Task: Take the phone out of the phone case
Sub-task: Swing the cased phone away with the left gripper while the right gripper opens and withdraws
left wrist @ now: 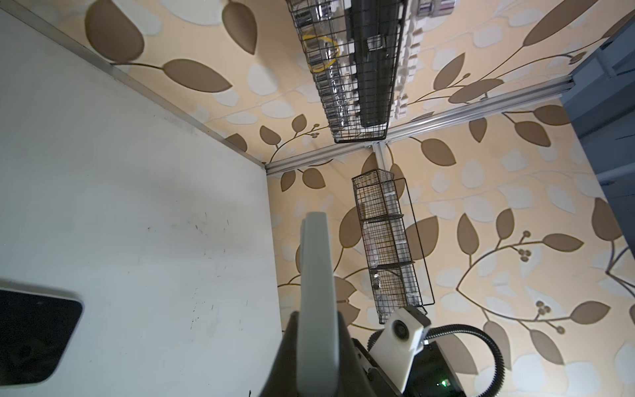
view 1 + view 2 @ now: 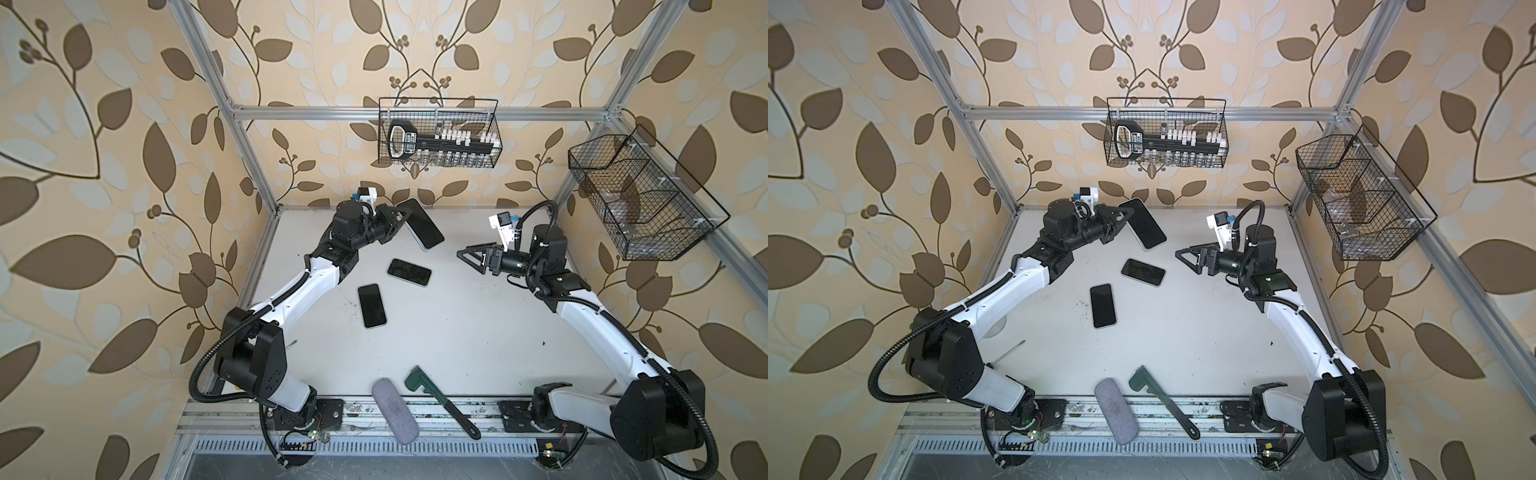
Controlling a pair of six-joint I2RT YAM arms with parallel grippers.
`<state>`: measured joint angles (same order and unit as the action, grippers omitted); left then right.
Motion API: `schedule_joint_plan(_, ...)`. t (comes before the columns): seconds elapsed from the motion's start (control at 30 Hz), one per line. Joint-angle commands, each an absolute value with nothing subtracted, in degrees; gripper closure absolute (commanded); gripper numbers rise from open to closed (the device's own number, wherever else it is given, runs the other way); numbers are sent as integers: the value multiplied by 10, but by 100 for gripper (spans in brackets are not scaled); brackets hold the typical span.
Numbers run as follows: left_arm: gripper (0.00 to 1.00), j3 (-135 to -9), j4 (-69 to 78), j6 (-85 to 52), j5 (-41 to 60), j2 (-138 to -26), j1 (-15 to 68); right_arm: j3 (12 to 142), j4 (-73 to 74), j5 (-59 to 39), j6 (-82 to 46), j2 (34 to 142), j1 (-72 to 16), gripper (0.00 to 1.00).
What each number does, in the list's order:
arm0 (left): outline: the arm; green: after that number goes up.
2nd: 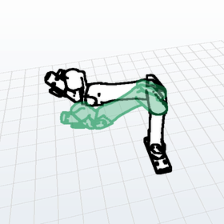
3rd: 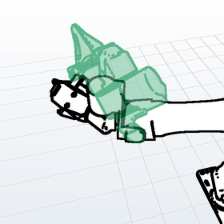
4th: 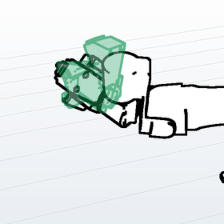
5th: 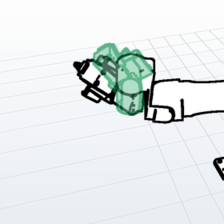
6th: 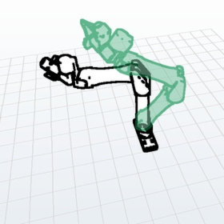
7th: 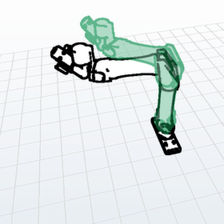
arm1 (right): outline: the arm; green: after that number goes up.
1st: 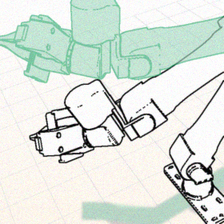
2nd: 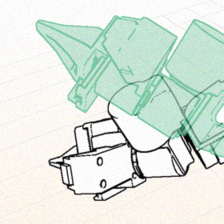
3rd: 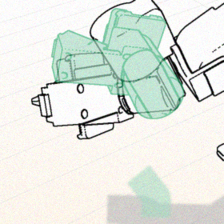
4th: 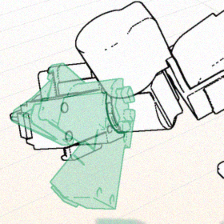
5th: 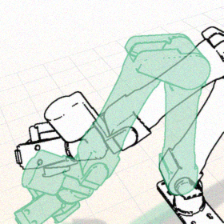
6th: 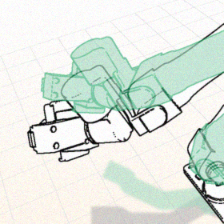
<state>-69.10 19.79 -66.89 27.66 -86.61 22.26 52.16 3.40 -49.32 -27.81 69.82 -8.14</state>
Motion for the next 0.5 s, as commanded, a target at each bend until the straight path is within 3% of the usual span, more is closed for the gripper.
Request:
schedule_joint_plan(0.0, 100, -711, 313, -718, 313, -859, 218, 516, 81, -452, -321, 693, -84, 6)
schedule_joint_plan(0.23, 100, -800, 314, -685, 513, -939, 205, 605, -75, -478, -183, 714, -81, 0)
schedule_joint_plan(0.37, 100, -889, 213, -586, 624, -990, 199, 681, -216, -512, -68, 742, -85, 1)
schedule_joint_plan(0.47, 100, -934, 135, -514, 660, -1014, 194, 741, -334, -483, 24, 761, -100, 5)
